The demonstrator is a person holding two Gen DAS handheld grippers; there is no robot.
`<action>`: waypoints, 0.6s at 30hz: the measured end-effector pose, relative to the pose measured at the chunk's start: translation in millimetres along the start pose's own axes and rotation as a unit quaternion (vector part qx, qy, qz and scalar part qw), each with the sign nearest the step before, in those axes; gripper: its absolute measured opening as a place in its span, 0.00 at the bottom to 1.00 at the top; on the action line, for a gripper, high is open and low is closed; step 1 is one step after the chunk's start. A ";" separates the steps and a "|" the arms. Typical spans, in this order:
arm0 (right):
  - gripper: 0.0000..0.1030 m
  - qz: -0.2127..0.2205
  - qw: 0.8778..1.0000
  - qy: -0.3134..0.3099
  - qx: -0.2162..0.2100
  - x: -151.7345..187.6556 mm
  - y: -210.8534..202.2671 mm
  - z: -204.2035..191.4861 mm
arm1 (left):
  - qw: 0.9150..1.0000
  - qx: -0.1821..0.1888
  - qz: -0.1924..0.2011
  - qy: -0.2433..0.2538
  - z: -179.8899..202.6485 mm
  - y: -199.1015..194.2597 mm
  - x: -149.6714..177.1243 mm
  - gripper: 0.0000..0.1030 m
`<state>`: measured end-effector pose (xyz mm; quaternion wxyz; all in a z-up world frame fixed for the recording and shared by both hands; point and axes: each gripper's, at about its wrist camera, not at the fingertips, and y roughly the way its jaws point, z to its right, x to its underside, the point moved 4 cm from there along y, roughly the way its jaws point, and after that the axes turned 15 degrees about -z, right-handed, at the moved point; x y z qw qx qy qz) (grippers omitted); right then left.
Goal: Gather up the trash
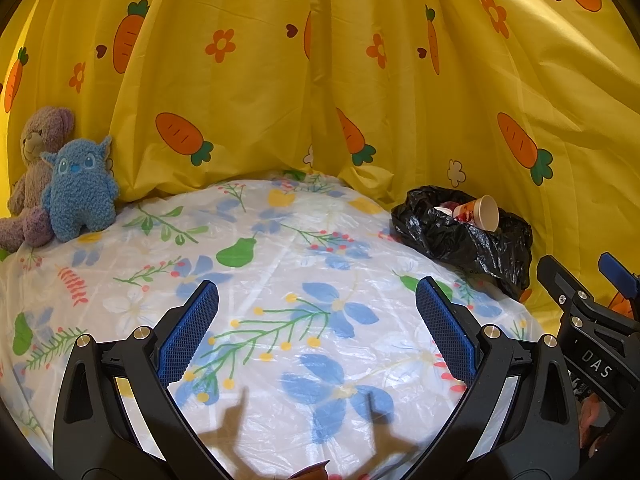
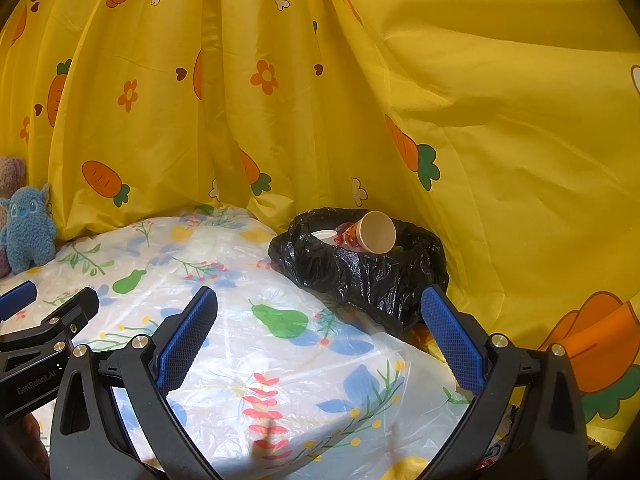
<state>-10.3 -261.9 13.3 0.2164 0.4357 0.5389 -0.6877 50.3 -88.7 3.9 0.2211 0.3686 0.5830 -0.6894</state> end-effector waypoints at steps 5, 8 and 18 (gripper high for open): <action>0.95 -0.001 1.000 0.001 0.000 0.5 0.1 0.9 | 1.000 0.000 -0.001 -0.001 -0.1 0.3 0.1 0.95; 0.95 0.000 1.000 -0.001 -0.001 0.4 0.6 1.5 | 1.000 0.000 -0.001 -0.001 0.1 -0.3 0.3 0.95; 0.95 -0.001 1.000 0.000 0.000 2.4 -0.2 0.6 | 1.000 -0.001 -0.001 -0.003 1.0 -0.8 1.6 0.95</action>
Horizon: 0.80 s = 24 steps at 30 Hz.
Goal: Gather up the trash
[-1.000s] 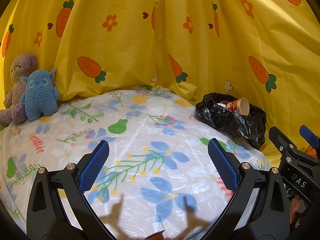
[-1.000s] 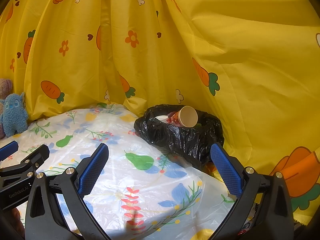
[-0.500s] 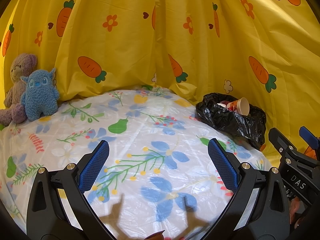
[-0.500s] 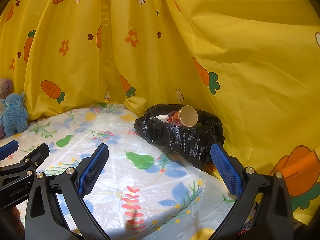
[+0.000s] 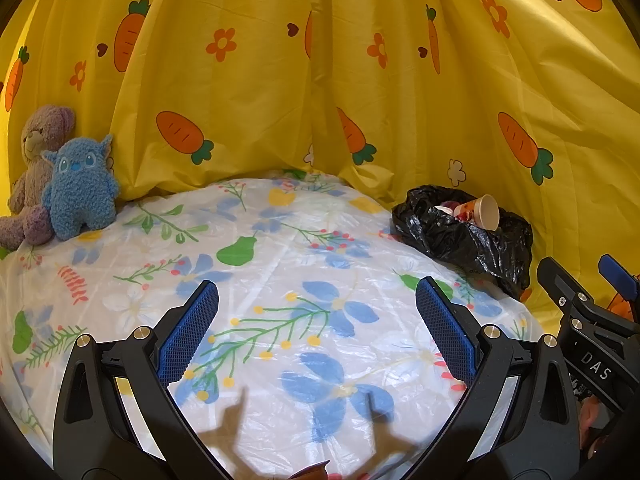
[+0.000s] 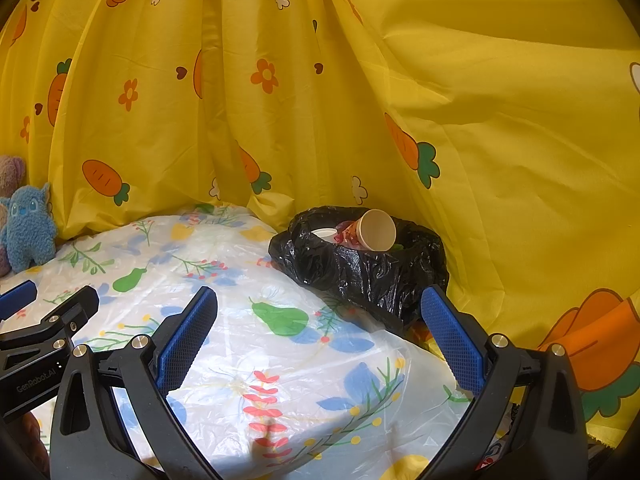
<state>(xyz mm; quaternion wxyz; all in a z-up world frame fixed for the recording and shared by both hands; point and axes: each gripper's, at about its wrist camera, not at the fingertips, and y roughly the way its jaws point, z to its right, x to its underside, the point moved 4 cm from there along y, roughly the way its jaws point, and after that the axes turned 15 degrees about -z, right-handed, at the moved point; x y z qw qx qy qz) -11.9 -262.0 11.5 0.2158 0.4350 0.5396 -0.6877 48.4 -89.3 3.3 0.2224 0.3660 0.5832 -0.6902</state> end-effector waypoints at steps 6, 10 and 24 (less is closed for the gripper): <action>0.95 0.000 1.000 0.000 0.000 -0.6 -0.1 0.1 | 1.000 0.001 0.001 0.000 -1.2 0.0 -0.1 0.95; 0.95 0.000 1.000 0.000 0.000 0.2 0.4 -0.5 | 1.000 0.000 0.001 0.000 -0.9 -0.1 0.0 0.95; 0.95 -0.001 1.000 0.000 0.001 1.7 0.0 -2.2 | 1.000 0.000 0.000 -0.001 -2.3 -0.8 0.1 0.95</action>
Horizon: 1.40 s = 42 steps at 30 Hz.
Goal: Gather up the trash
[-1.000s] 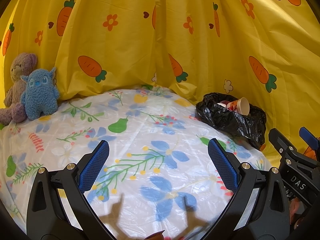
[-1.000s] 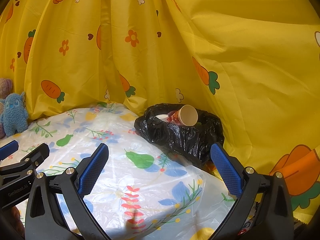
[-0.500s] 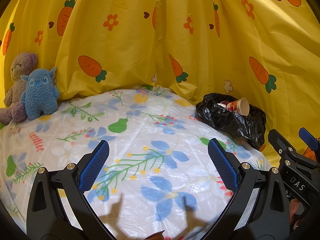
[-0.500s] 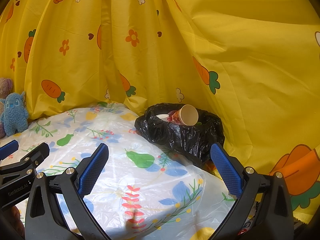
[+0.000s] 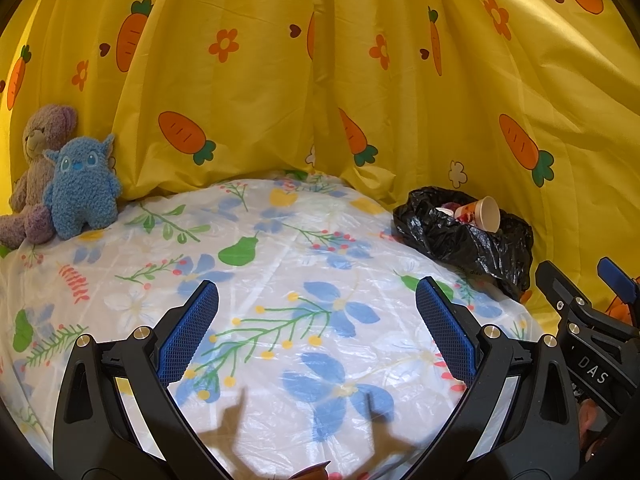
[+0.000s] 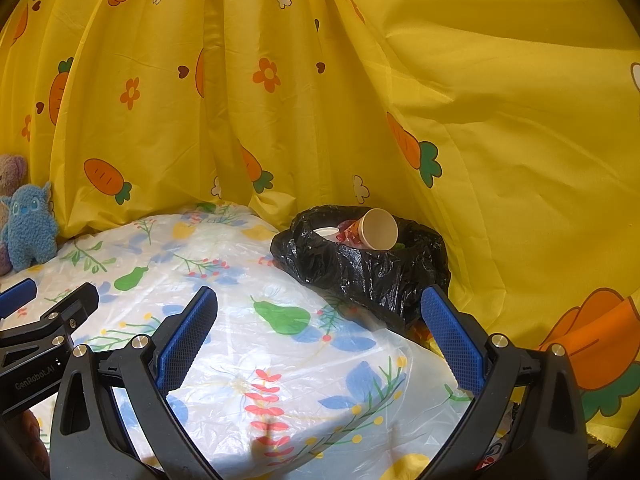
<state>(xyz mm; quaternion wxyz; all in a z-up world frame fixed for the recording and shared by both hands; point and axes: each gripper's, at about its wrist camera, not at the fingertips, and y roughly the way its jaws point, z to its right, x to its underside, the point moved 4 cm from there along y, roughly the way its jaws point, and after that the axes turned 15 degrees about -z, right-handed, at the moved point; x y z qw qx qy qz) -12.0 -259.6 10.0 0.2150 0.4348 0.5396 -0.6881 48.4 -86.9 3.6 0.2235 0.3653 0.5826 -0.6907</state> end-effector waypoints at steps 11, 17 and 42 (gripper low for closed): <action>0.95 0.001 1.000 0.000 0.001 0.9 -0.4 -1.1 | 1.000 0.001 0.000 -0.002 -2.1 -0.4 -0.4 0.95; 0.95 0.001 1.000 0.001 0.001 1.2 -0.3 -0.7 | 1.000 0.001 0.000 -0.002 -1.5 -0.2 -0.8 0.95; 0.95 0.000 1.000 -0.002 -0.001 0.8 1.9 -4.0 | 1.000 0.001 0.000 -0.003 -2.1 -0.2 -1.4 0.95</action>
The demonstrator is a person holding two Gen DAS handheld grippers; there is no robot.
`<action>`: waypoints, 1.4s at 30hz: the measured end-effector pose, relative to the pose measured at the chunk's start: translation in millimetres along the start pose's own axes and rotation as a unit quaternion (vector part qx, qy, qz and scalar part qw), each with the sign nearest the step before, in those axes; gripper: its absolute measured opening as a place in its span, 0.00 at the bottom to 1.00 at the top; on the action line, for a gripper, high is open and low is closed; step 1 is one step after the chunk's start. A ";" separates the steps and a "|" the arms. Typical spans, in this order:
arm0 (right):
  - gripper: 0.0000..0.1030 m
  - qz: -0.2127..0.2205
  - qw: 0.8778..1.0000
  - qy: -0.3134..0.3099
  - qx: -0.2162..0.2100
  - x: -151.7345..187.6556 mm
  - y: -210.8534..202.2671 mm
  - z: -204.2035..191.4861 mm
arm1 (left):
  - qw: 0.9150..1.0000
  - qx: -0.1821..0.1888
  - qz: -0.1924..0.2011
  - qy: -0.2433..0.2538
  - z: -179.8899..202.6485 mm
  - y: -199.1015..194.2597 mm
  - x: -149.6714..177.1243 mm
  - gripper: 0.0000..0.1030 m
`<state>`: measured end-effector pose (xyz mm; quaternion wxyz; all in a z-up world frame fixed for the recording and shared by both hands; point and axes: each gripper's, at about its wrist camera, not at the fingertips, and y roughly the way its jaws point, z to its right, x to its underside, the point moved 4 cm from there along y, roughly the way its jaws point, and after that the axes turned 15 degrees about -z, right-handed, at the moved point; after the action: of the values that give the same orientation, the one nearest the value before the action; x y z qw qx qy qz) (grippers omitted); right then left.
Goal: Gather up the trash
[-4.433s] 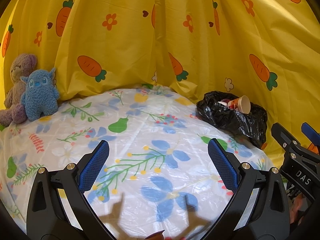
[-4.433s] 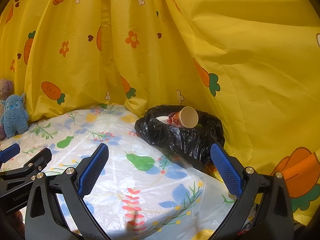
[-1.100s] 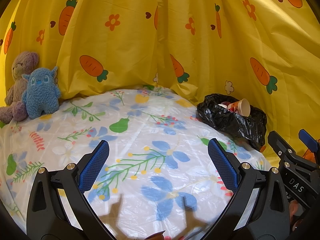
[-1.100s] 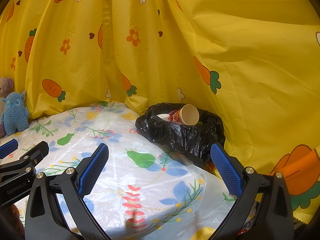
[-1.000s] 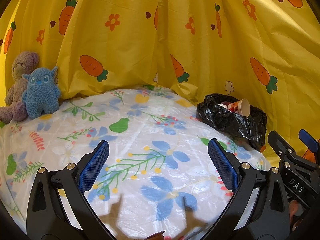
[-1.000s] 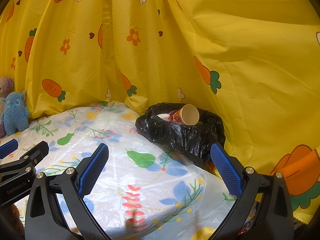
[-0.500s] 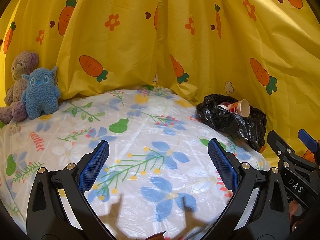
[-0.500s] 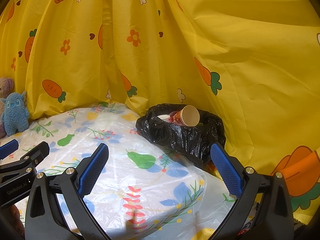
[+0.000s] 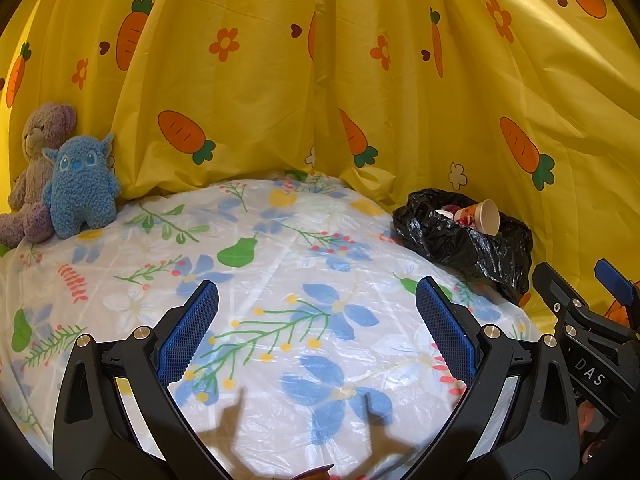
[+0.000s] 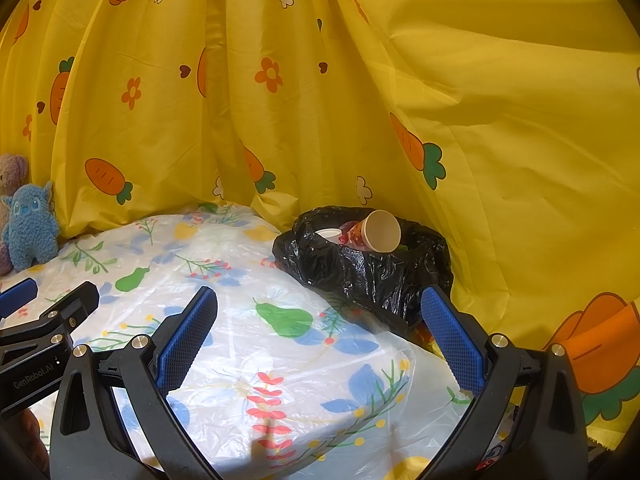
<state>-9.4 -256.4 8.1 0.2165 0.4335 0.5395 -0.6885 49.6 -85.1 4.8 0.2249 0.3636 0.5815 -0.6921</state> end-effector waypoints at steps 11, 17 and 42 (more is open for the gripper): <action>0.95 -0.001 1.000 -0.001 0.000 0.2 0.0 -0.6 | 1.000 0.013 -0.003 -0.001 3.0 1.7 -1.5 0.94; 0.95 -0.002 1.000 -0.001 0.000 0.5 1.0 -1.0 | 1.000 0.011 0.001 0.004 7.1 1.4 -1.5 0.91; 0.95 -0.004 1.000 -0.001 -0.001 2.1 1.6 -1.0 | 1.000 0.003 0.002 -0.004 1.3 -0.9 0.1 0.79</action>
<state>-9.0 -255.6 5.5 0.2151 0.4302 0.5418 -0.6893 48.6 -86.1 5.3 0.2276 0.3632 0.5777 -0.6946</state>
